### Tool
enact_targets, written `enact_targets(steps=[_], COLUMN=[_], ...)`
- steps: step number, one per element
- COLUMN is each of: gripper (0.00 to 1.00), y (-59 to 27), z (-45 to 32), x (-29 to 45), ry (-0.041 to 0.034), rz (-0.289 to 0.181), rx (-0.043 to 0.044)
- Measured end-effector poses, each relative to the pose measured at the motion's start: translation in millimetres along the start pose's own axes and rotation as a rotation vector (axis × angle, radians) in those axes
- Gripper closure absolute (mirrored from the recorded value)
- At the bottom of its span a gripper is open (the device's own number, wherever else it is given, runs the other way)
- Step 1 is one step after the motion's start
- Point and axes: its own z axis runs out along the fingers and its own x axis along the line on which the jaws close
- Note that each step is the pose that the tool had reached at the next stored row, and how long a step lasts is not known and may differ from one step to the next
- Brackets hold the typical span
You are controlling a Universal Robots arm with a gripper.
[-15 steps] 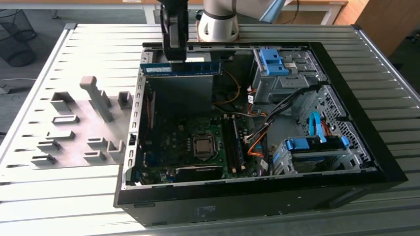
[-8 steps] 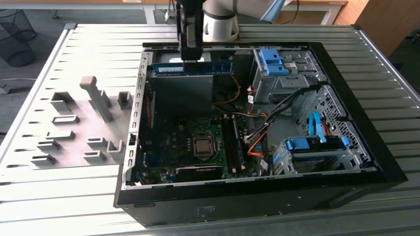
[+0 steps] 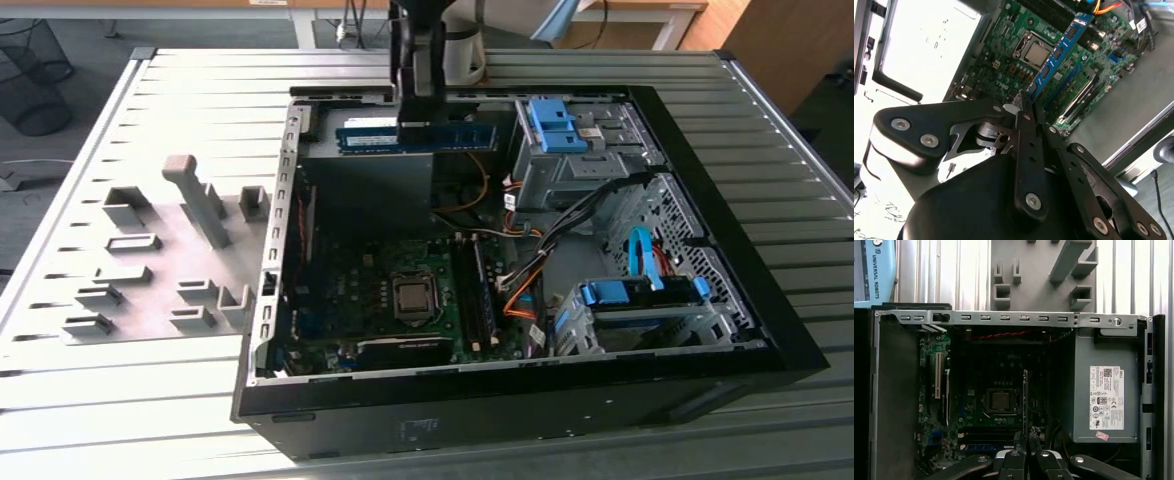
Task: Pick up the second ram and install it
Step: 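Pick up the second ram and move it above second insertion slot, then insert the second ram into the second slot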
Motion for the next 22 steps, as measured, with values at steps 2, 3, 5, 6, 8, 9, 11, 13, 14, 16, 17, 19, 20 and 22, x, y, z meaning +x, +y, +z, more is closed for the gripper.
enact_targets(steps=[2, 3, 5, 6, 8, 9, 11, 13, 14, 16, 17, 19, 20, 22], gripper=[0.86, 0.86, 0.86, 0.86, 0.86, 0.86, 0.86, 0.86, 0.86, 0.86, 0.86, 0.86, 0.86, 0.86], y=[-4.3, -6.6, -10.7, -12.6, -16.0, -17.2, -17.8, -19.2, -19.2, -19.2, -19.2, -19.2, -19.2, -19.2], z=[-0.1, -0.2, -0.3, -0.3, -0.4, -0.4, -0.4, -0.4, -0.4, -0.5, -0.4, -0.5, -0.4, -0.4], x=[0.0, 0.0, 0.0, 0.0, 0.0, 0.0, 0.0, 0.0, 0.0, 0.0, 0.0, 0.0, 0.0, 0.0], ry=[0.0001, 0.0, 0.0001, 0.0001, 0.0001, 0.0, 0.0, 0.0, 0.0, 0.0001, 0.0, 0.0, -0.0001, -0.0002], rz=[0.0, 0.0, 0.0, 0.0, 0.0, 0.0, 0.0, 0.0, 0.0, 0.001, 0.001, 0.003, 0.005, 0.009], rx=[0.0, 0.0, 0.0, 0.0, -0.0001, 0.0, 0.0, 0.0, 0.0, 0.0, 0.0, 0.0, 0.0001, 0.0002])
